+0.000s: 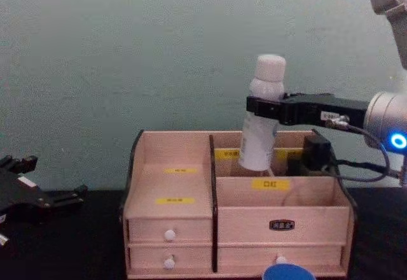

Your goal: Pick up the facial cleanser and watermelon frost from the table and place them into the tiered storage box.

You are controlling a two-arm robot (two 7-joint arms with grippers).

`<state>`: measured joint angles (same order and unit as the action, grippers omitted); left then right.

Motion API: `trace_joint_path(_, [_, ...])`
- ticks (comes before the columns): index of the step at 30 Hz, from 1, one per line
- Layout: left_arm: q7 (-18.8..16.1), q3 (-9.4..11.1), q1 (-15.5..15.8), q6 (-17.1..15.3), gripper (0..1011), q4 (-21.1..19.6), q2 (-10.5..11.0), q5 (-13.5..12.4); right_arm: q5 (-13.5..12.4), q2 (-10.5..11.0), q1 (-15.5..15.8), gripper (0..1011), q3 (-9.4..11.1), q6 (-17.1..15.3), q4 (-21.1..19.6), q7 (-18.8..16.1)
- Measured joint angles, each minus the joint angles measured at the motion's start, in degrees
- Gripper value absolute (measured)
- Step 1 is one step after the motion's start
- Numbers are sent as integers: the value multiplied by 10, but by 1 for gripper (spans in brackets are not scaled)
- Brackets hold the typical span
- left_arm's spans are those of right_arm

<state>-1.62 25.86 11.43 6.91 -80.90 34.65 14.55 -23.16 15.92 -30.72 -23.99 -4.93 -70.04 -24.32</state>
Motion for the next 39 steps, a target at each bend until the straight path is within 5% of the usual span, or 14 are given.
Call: trace_joint_path(39, [0,0,0,0,1001,0,0,0,32,-23,-20,594,-4,13,60,-7])
